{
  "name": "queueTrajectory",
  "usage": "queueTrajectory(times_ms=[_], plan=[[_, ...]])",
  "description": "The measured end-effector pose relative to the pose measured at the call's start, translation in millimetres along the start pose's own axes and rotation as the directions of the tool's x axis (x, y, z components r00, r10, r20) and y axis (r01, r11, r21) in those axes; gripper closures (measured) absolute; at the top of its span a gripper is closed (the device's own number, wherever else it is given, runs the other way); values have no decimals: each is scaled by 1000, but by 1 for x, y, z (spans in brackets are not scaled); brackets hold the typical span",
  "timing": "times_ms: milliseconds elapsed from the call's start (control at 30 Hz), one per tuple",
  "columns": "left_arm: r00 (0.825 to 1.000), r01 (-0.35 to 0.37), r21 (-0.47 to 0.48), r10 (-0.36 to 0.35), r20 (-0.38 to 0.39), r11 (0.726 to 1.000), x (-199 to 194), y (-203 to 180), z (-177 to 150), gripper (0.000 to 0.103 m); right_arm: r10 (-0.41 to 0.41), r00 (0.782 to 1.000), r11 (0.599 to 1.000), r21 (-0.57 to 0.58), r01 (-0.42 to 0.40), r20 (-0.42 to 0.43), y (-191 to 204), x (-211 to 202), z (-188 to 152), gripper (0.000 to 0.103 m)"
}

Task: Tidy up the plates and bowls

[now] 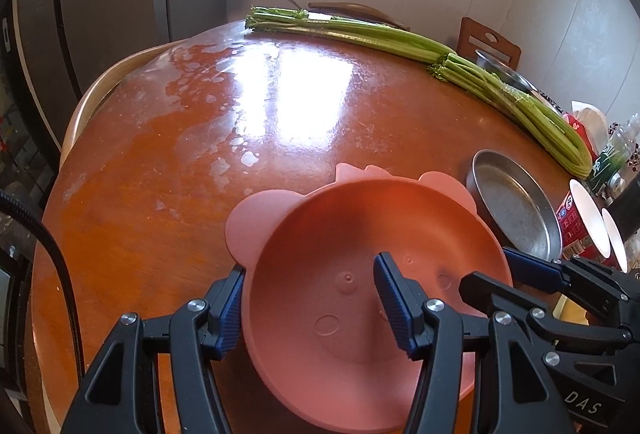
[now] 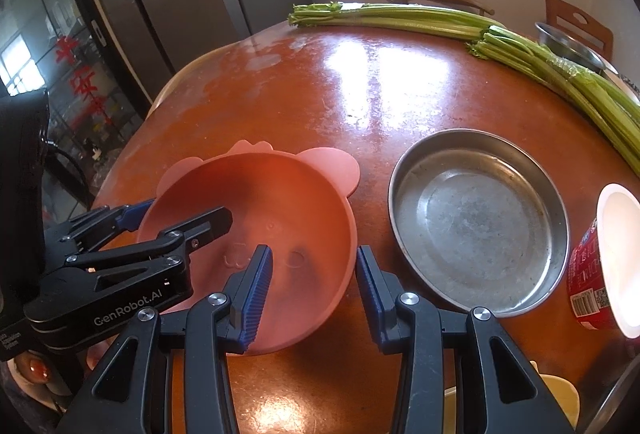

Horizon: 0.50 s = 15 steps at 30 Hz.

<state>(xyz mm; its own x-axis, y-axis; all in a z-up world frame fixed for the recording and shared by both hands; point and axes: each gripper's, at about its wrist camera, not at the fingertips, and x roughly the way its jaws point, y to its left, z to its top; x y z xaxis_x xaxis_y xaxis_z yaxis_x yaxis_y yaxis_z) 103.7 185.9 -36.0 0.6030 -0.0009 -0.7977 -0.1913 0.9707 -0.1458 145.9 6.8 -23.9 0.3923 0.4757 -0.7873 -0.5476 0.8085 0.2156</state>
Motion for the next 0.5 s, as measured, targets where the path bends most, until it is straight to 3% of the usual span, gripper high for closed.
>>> queueTrajectory(times_ms=[500], plan=[[1000,15,-5,-15,2,1000,-1,3,1,43,3,1000,1000,0,-3,0,-1,-1,1,59]])
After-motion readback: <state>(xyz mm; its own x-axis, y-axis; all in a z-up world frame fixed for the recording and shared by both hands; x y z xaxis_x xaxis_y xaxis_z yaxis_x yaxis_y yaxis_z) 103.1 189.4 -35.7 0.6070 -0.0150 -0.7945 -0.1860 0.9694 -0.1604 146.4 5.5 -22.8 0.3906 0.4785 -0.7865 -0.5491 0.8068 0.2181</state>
